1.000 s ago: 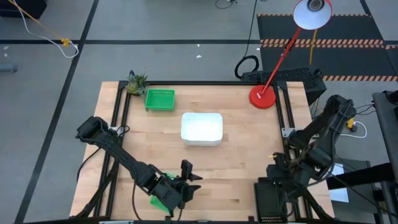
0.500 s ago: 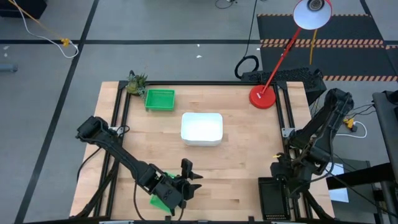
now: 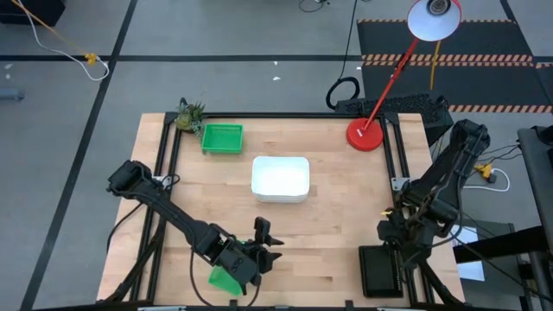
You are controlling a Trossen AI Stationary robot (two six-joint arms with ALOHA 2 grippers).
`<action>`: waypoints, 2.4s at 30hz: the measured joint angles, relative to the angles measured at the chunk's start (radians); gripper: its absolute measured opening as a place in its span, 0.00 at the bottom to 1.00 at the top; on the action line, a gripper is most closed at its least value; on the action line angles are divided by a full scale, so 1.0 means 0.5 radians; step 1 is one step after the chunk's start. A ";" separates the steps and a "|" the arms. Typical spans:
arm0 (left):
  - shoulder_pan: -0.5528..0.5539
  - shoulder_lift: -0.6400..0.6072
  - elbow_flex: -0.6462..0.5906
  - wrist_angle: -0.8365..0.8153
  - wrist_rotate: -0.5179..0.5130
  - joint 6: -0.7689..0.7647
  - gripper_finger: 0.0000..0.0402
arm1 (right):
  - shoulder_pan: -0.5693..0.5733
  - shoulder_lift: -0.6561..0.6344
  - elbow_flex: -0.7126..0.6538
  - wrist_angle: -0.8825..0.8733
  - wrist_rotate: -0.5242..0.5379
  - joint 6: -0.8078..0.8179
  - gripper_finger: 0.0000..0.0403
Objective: Stack baskets by color
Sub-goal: Stack the left black bin on top of the right black bins, then stack the bottom green bin on top of the top green bins
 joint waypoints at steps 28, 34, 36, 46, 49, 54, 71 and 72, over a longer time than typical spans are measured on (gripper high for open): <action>0.230 0.001 0.000 -0.017 0.236 0.316 0.41 | -0.009 -0.024 -0.120 -0.015 0.026 0.035 0.21; 0.216 0.001 0.000 -0.101 0.237 0.308 0.41 | -0.019 -0.071 -0.121 0.172 0.129 0.105 0.21; 0.186 -0.002 0.000 -0.174 0.232 0.212 0.41 | -0.030 -0.085 -0.121 0.288 0.229 0.107 0.20; -0.166 -0.006 -0.001 -0.939 0.279 -0.514 0.41 | -0.264 -0.027 -0.120 0.799 1.024 -0.542 0.19; -0.305 0.000 -0.002 -1.088 0.388 -0.722 0.41 | -0.372 0.049 -0.120 0.909 1.174 -0.807 0.19; -0.490 -0.005 -0.002 -1.097 0.527 -0.988 0.41 | -0.559 0.198 -0.120 1.166 1.193 -1.128 0.19; -0.717 0.112 -0.001 -0.901 0.734 -1.513 0.41 | -0.744 0.521 -0.118 1.581 1.032 -1.473 0.19; -0.719 0.128 -0.001 -0.899 0.726 -1.514 0.41 | -0.744 0.520 -0.118 1.594 1.034 -1.481 0.19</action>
